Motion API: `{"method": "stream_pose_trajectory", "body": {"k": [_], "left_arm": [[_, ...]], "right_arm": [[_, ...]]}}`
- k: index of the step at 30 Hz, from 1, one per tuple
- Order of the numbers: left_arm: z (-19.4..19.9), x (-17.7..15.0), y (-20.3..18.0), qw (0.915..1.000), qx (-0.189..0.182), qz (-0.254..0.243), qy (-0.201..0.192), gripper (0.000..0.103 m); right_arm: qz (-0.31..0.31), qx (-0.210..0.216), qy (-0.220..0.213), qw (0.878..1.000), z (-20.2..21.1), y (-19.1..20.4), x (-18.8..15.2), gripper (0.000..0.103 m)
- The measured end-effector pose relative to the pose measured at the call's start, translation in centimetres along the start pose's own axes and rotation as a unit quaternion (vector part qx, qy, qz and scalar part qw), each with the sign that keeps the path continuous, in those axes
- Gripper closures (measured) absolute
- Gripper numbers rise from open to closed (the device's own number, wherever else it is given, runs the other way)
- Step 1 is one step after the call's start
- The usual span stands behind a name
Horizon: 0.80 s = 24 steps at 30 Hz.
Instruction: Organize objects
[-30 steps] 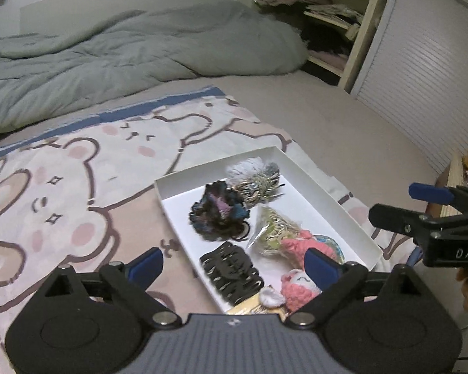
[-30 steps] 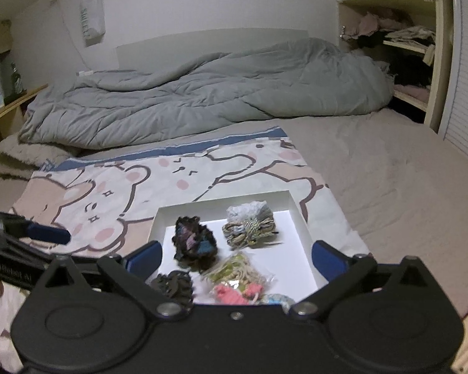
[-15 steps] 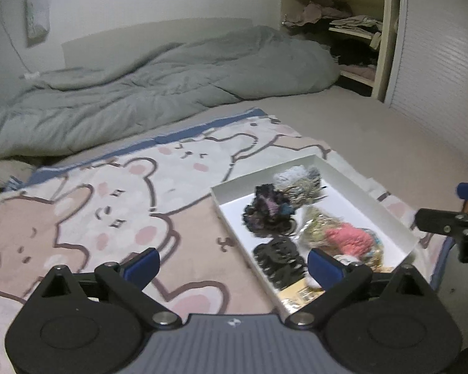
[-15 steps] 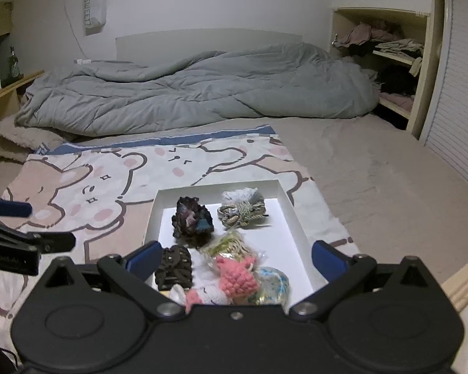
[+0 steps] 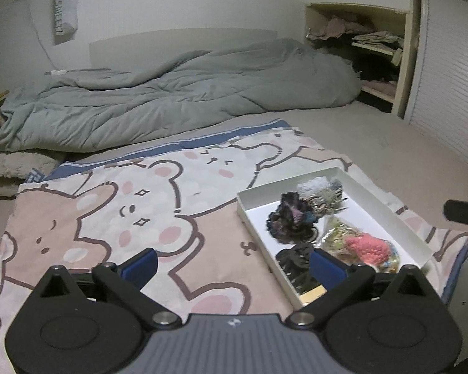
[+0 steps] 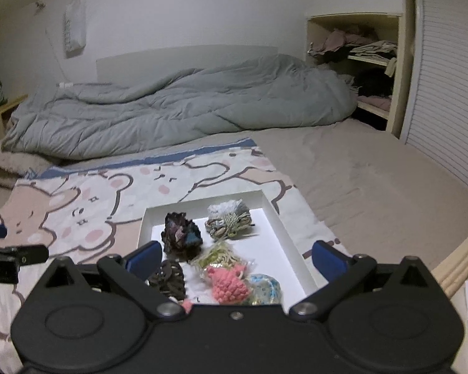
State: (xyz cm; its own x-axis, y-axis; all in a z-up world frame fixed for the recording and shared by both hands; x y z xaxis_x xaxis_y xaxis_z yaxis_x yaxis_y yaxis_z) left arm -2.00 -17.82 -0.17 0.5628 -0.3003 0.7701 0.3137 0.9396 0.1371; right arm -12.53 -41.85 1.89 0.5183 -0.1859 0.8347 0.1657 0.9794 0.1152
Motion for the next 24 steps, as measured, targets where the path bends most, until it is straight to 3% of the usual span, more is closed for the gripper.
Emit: {"method": "stream_pose_trajectory", "body": {"k": [9, 24], "left_arm": [[-0.5, -0.3, 1.0, 0.9999, 0.011, 0.002, 0.007, 0.001], [-0.6, -0.4, 0.7, 0.9999, 0.014, -0.003, 0.007, 0.001]], "right_arm": [[-0.013, 0.011, 0.037, 0.999, -1.3, 0.0, -0.1, 0.000], [0.016, 0.001, 0.051, 0.999, -1.8, 1.1, 0.0, 0.000]]}}
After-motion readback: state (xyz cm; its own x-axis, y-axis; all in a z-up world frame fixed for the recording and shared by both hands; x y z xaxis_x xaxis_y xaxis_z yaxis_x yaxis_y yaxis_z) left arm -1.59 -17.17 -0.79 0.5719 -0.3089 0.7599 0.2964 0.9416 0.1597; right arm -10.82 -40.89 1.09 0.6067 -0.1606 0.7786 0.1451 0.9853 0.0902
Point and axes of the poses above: each gripper's, at about its wrist camera, not at the fingertips, and z roughly against the way its jaws point, y to its left, x to its top, the point moved 1 cm from there along -z, roughly the way its jaws point, and after that the axes turned 10 degrees about x, right-handed, at the moved point
